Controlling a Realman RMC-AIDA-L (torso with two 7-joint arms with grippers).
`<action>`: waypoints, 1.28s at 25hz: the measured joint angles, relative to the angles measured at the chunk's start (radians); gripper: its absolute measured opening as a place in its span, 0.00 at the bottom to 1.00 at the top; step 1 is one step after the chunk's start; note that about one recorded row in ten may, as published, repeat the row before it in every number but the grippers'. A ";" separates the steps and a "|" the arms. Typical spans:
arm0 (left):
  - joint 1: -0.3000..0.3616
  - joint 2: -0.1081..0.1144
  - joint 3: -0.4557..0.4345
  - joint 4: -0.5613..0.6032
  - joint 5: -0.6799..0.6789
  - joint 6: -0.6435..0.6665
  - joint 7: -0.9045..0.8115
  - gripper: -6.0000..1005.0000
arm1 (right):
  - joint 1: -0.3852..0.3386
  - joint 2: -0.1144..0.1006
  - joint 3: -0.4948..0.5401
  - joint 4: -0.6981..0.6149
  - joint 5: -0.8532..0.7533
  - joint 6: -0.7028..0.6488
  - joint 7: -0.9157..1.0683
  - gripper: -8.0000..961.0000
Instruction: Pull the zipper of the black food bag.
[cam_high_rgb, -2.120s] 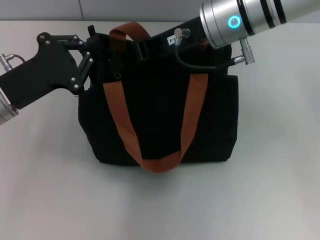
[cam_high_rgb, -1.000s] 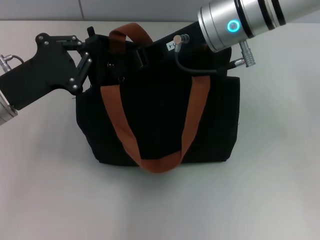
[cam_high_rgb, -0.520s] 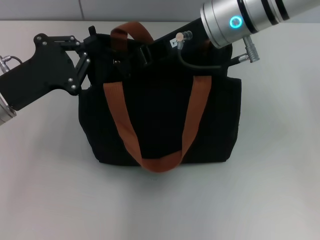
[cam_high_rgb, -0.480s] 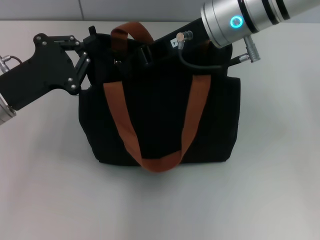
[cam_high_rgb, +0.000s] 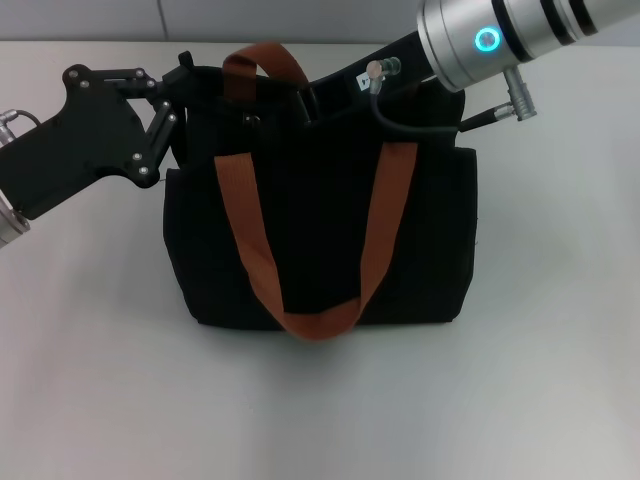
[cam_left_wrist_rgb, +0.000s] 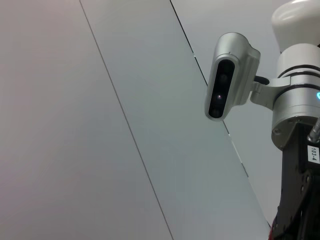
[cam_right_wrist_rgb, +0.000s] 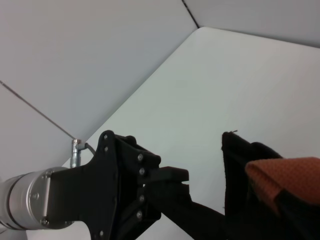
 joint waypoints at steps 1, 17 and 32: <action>0.000 0.000 0.000 0.000 0.000 0.000 0.000 0.03 | -0.003 0.000 0.000 -0.007 -0.002 -0.001 0.006 0.01; 0.000 0.002 0.000 0.000 -0.012 -0.008 0.000 0.03 | -0.067 -0.001 -0.001 -0.112 -0.054 -0.029 0.073 0.01; 0.000 0.001 0.000 0.000 -0.013 -0.008 0.000 0.03 | -0.159 0.000 0.008 -0.233 -0.104 -0.060 0.123 0.01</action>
